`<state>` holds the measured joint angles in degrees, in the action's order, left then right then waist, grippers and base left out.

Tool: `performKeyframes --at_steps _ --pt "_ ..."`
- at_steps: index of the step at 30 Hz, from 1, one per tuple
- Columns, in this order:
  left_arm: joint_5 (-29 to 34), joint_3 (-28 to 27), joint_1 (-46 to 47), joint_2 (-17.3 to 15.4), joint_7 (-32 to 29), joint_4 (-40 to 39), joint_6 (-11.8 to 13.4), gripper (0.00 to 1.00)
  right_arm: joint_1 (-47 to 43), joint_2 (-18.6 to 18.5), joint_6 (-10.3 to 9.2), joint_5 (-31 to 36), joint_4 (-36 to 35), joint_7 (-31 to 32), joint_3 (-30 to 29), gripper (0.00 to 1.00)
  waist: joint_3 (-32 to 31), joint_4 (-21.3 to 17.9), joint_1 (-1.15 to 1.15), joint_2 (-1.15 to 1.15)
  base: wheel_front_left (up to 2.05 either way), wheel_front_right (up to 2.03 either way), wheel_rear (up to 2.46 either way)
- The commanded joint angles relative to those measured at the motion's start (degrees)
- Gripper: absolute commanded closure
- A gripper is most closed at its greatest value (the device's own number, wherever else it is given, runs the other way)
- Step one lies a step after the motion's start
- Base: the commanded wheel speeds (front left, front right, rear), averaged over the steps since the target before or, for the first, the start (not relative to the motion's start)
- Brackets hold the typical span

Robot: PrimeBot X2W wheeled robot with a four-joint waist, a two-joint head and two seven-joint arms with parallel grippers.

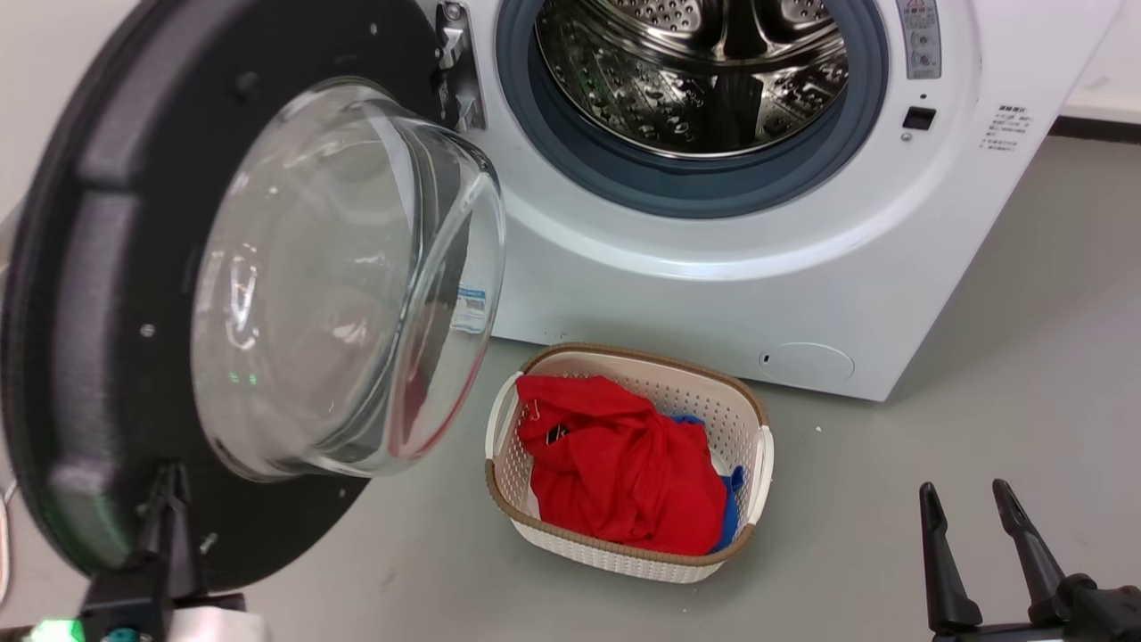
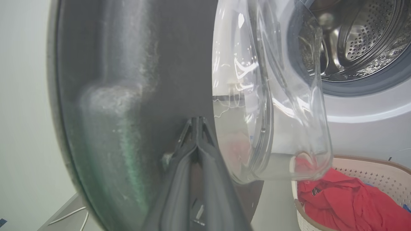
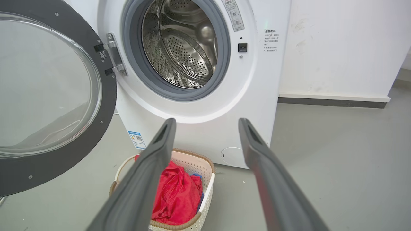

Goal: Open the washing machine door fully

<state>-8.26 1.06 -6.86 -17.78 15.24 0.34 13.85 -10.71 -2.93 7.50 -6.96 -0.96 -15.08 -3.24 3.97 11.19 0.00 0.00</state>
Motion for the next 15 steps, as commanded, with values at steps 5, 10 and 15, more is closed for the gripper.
performKeyframes --at_steps 5,10,15 --pt "-1.19 -4.11 3.12 -1.33 -0.16 2.17 0.13 1.00 1.42 0.09 -0.01 0.96 -0.54 -0.13 -0.31 0.00 2.28 -0.34 0.00 0.00 0.00 0.00 0.00" --pt "-2.25 -8.09 5.73 -2.04 -0.16 4.21 -0.38 1.00 2.41 0.09 -0.01 1.51 -0.97 -0.13 -0.71 0.00 4.43 -0.42 0.00 0.00 0.00 0.00 0.00" --pt "-2.62 -11.16 8.24 -2.81 -0.16 6.15 -1.20 1.00 3.35 0.09 -0.01 2.31 -1.41 -0.13 -1.17 0.00 6.60 -0.33 0.00 0.00 0.00 0.00 0.00"
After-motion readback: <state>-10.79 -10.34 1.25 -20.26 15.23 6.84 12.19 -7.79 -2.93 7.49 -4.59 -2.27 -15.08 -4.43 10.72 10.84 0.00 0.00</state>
